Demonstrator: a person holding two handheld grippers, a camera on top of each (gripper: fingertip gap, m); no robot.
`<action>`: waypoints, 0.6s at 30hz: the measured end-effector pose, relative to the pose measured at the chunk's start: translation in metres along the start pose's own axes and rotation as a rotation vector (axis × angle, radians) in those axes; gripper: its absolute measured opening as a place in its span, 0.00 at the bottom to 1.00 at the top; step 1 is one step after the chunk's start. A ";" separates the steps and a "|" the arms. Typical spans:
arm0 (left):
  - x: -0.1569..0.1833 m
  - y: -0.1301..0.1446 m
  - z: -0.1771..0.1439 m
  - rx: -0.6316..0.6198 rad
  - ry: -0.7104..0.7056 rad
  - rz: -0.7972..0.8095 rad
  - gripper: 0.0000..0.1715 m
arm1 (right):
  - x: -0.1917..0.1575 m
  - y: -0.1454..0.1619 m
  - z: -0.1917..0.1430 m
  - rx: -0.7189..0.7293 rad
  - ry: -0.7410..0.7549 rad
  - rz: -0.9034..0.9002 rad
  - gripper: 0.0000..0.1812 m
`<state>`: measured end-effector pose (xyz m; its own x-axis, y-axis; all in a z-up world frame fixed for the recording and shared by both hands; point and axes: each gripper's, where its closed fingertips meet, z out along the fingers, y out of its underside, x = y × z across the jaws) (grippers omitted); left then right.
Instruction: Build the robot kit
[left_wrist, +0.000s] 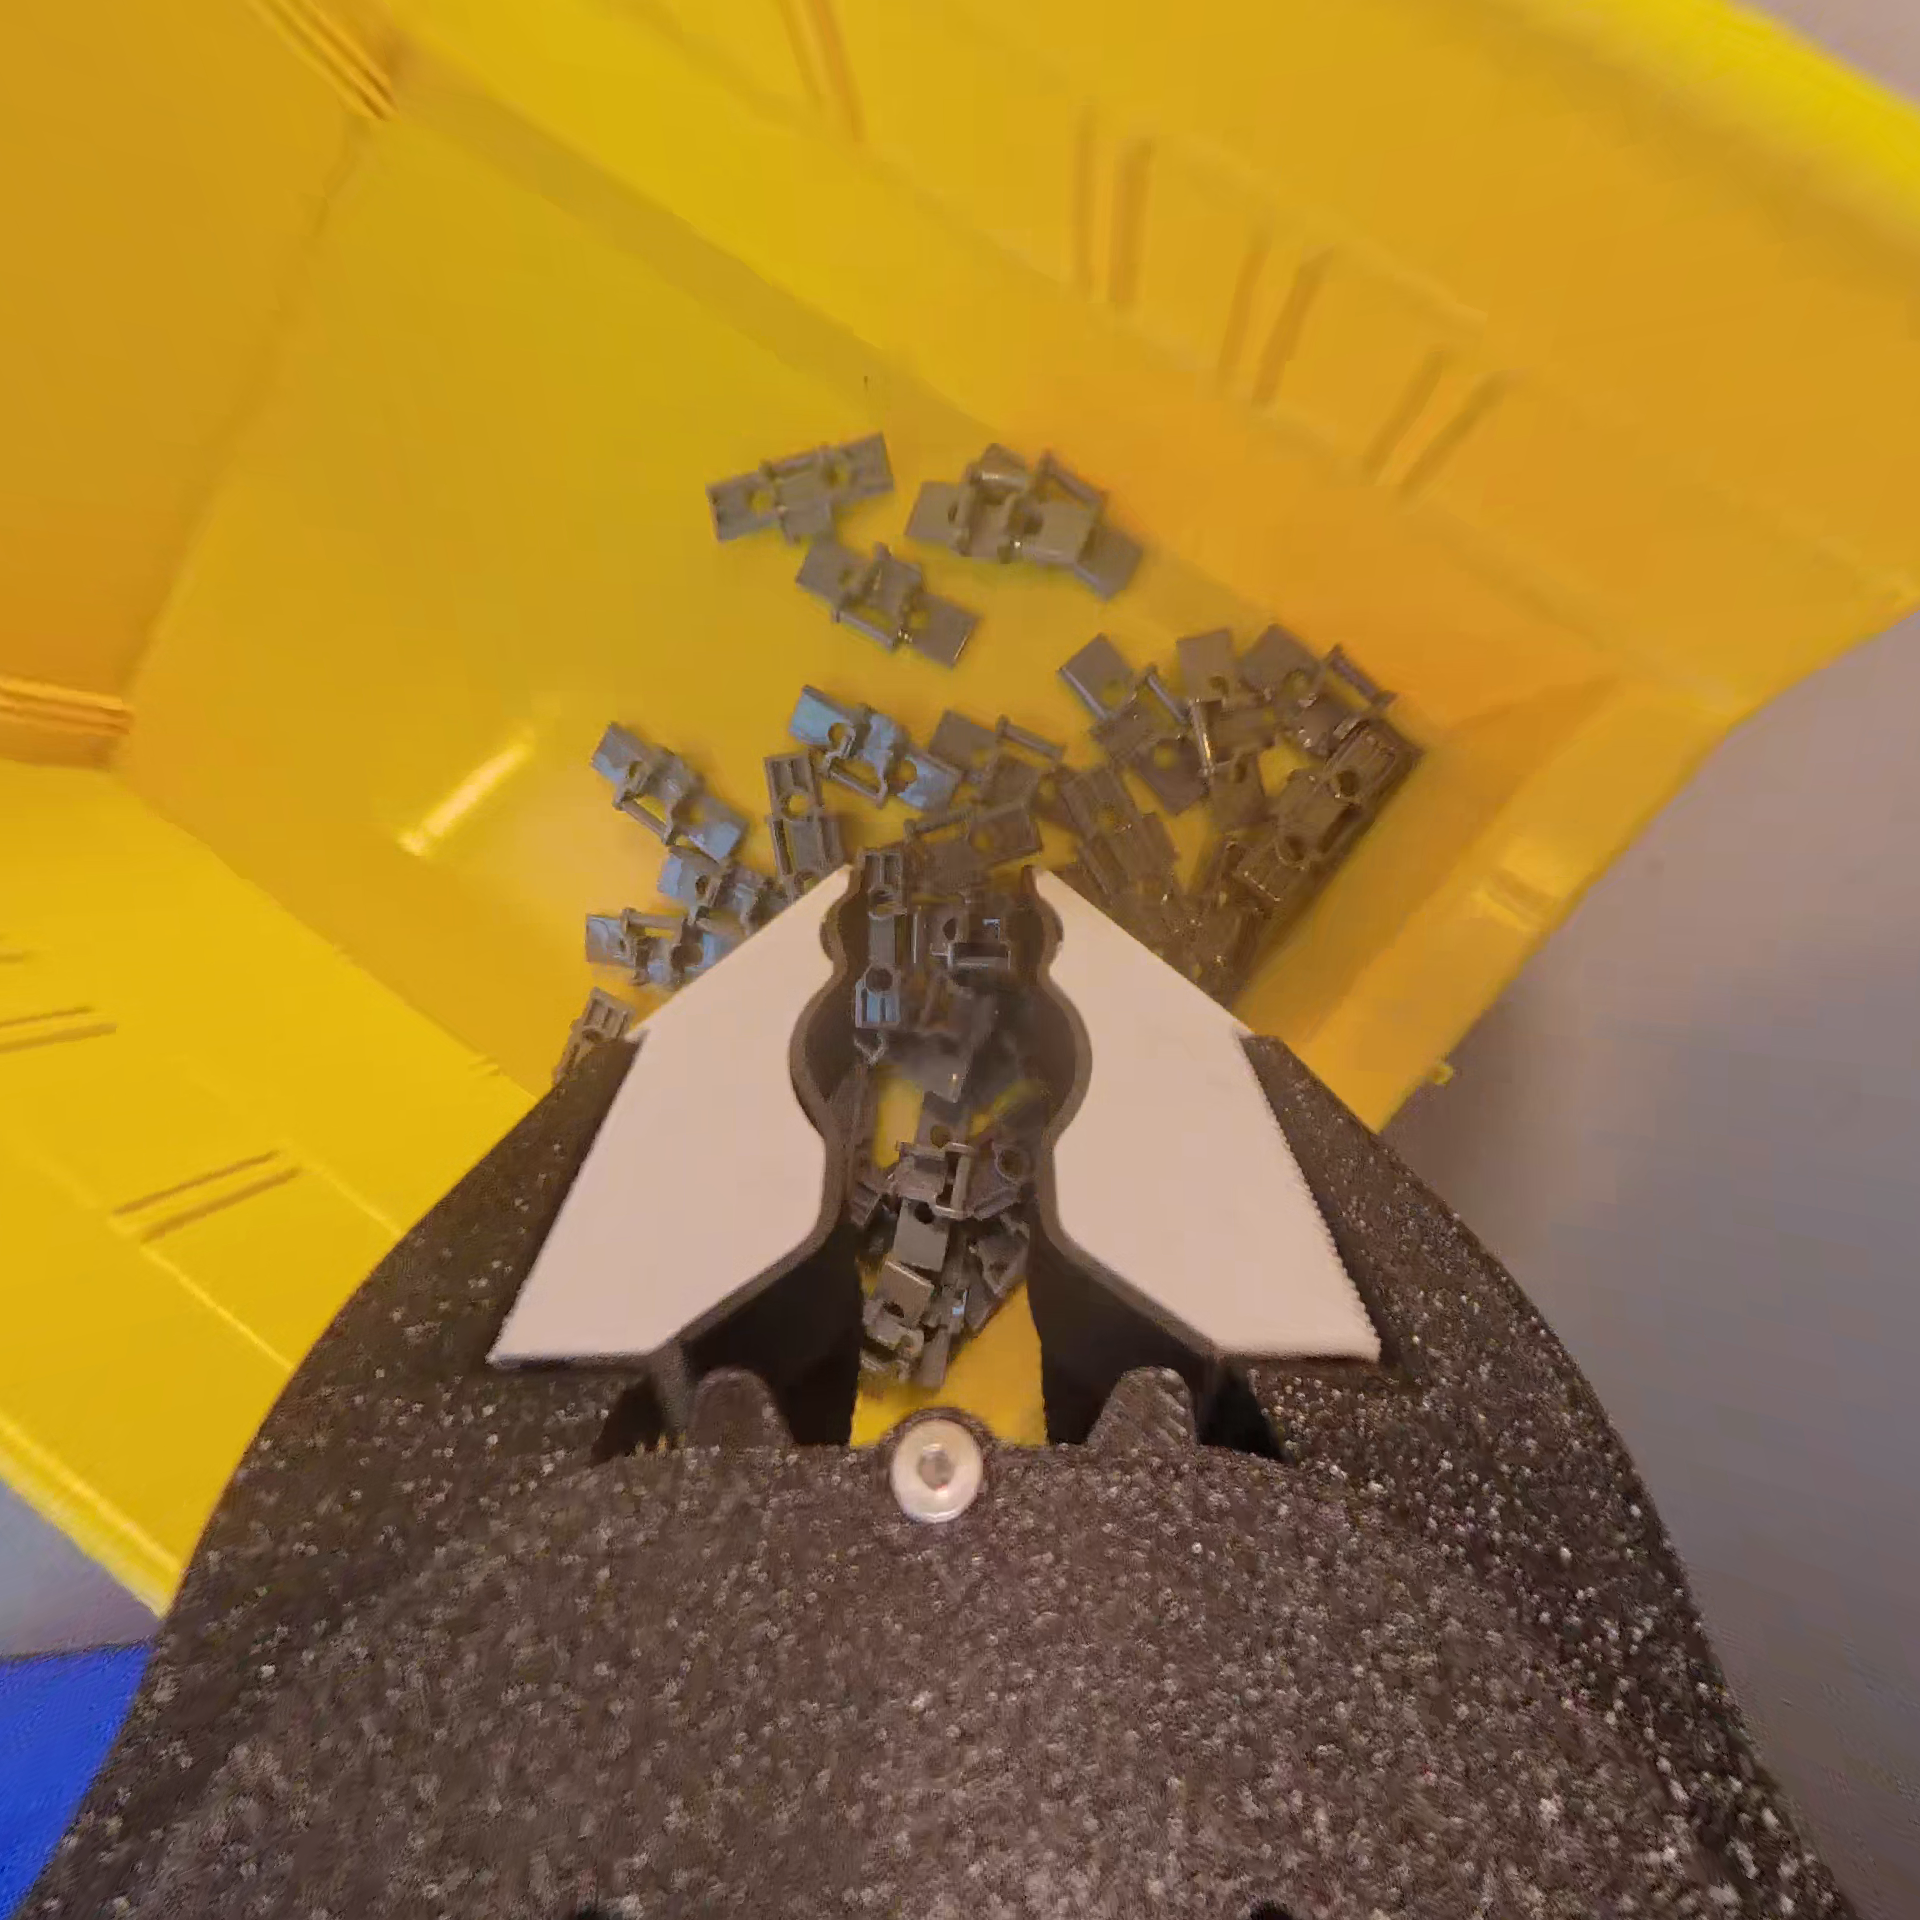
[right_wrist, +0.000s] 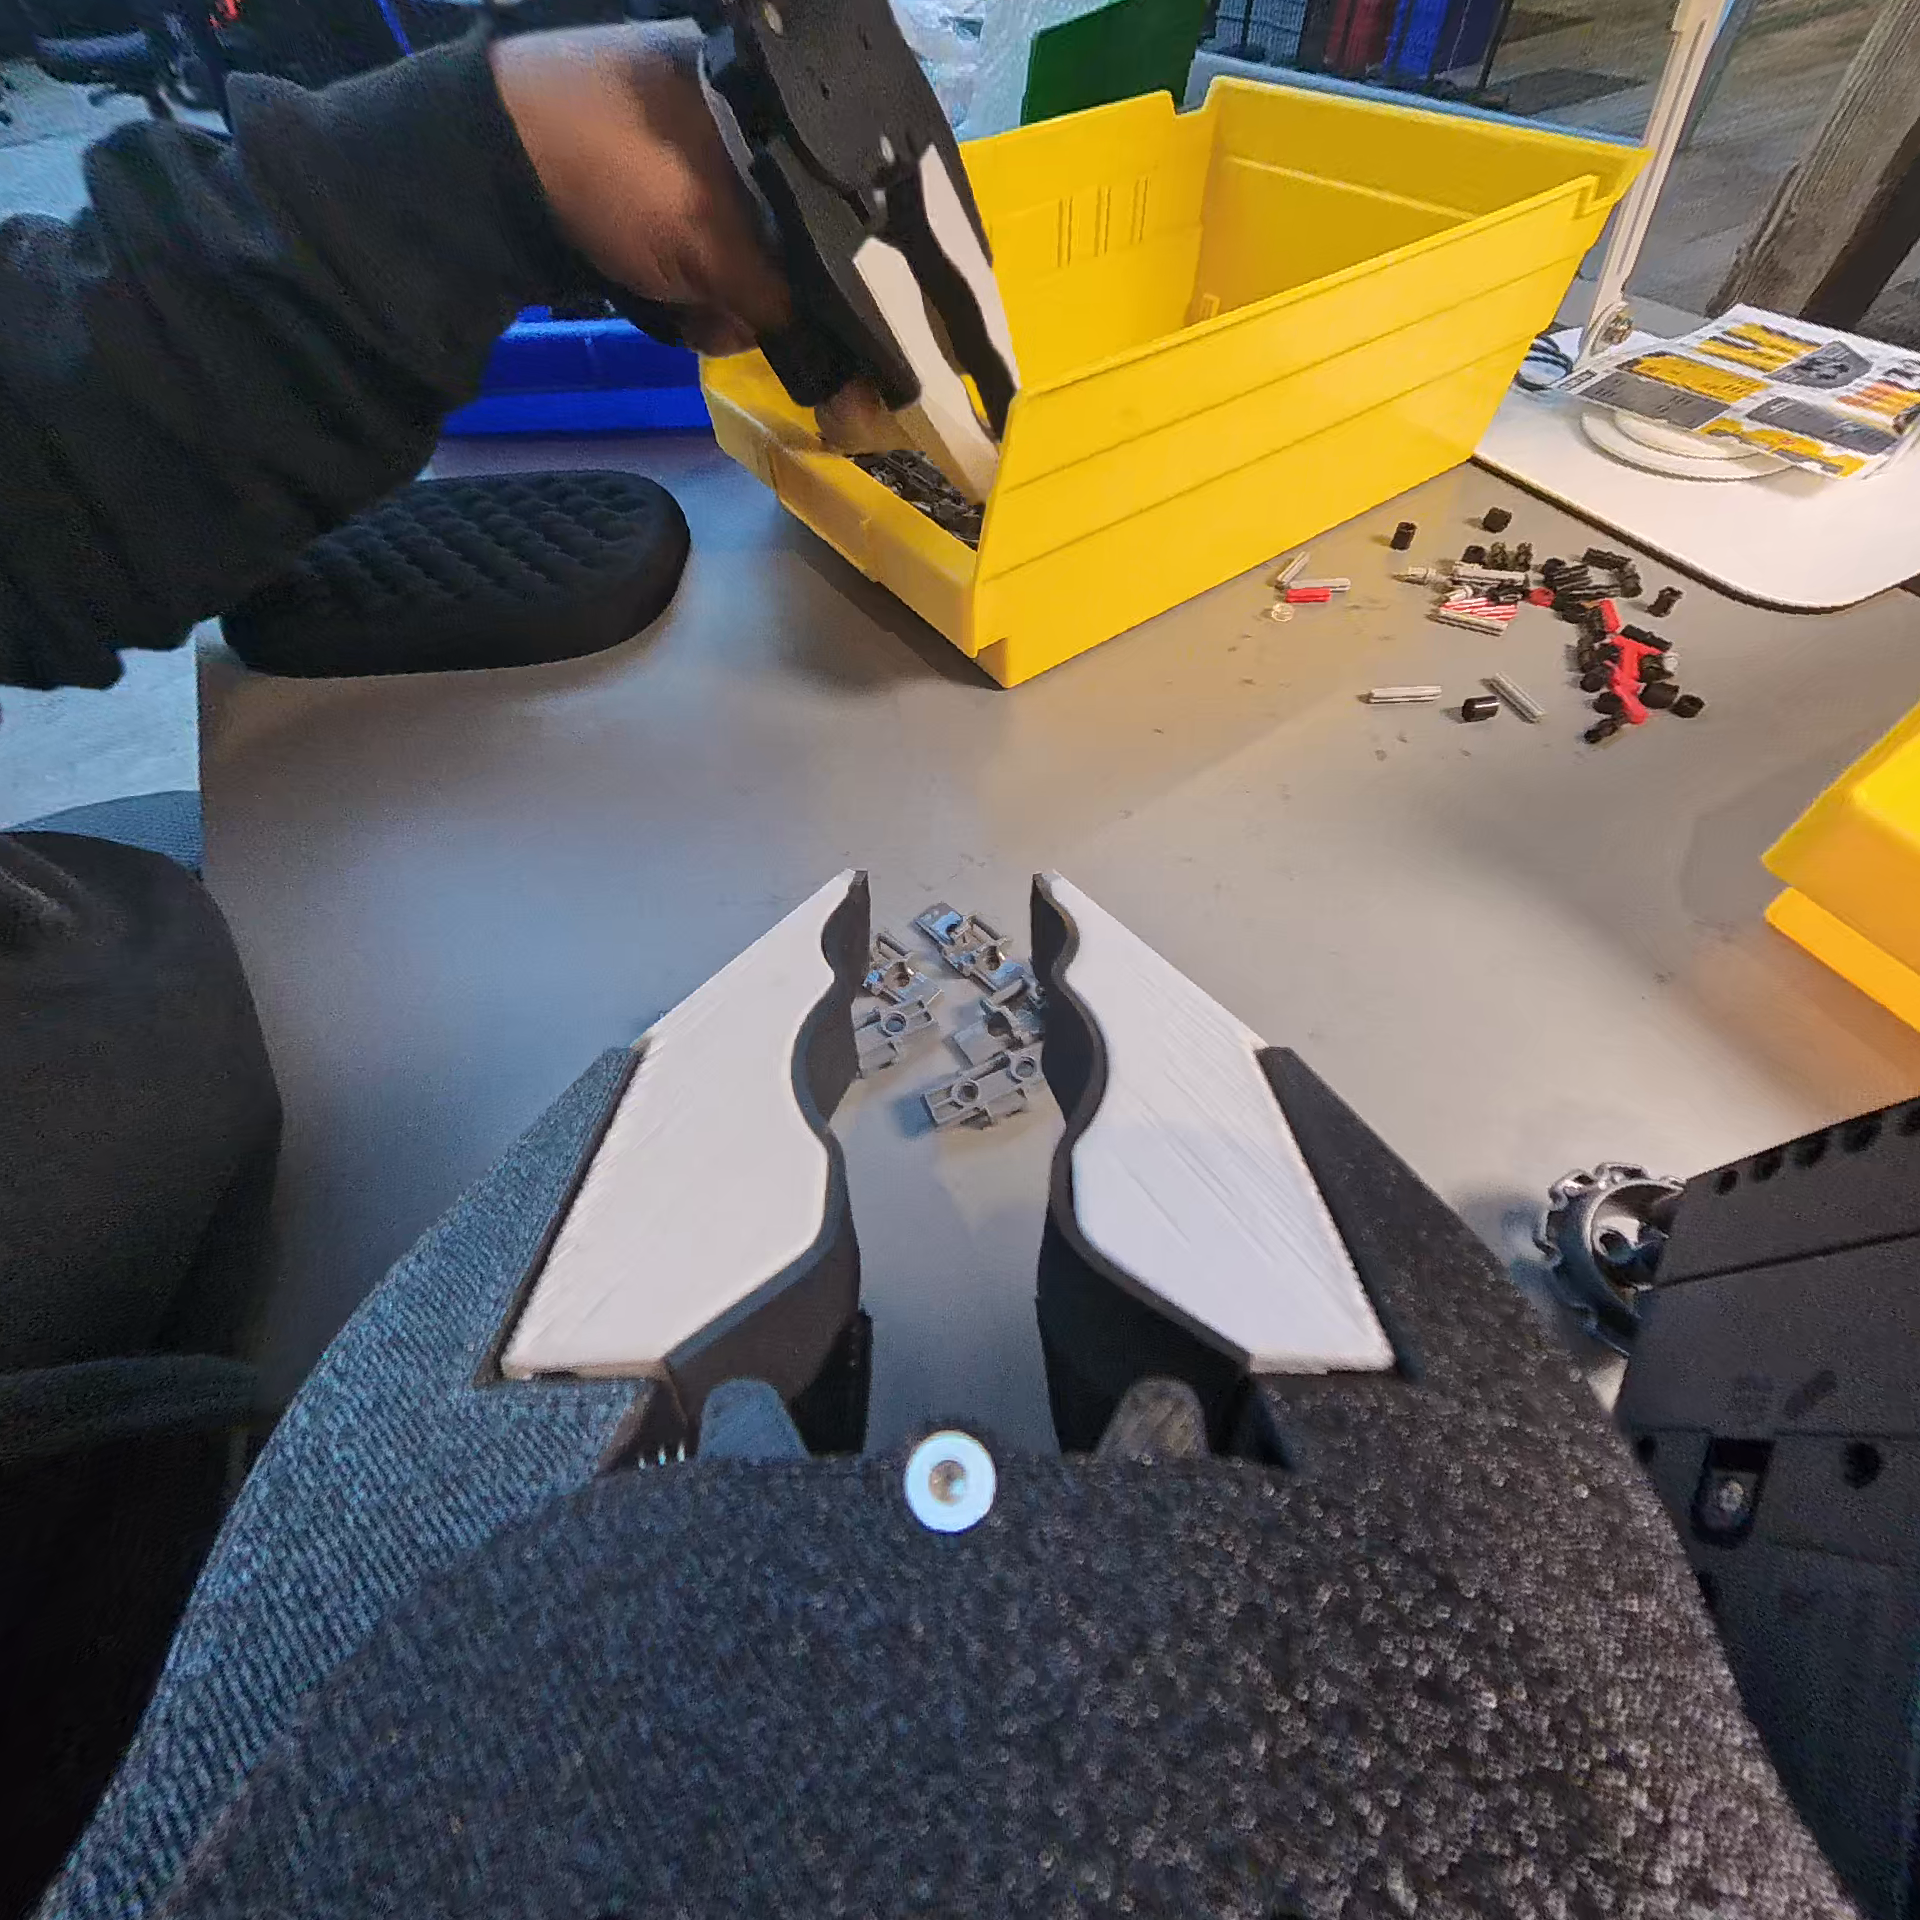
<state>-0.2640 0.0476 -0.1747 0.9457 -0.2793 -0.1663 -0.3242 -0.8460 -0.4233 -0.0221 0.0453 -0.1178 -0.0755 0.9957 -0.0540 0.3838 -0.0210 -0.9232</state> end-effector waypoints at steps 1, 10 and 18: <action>0.000 0.003 0.005 -0.026 0.003 0.011 0.15 | 0.001 0.000 -0.001 0.001 0.003 0.002 0.17; -0.004 0.002 0.014 -0.081 0.018 0.066 0.10 | 0.008 0.006 -0.005 0.004 0.010 0.032 0.17; -0.002 -0.009 0.003 -0.013 0.024 0.100 0.04 | 0.006 0.008 -0.003 0.002 0.003 0.033 0.17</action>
<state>-0.2632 0.0568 -0.1729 0.9091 -0.3729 -0.1857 -0.4165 -0.8193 -0.3941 -0.0169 0.0516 -0.1246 -0.0600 0.9947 -0.0831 0.3842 -0.0538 -0.9217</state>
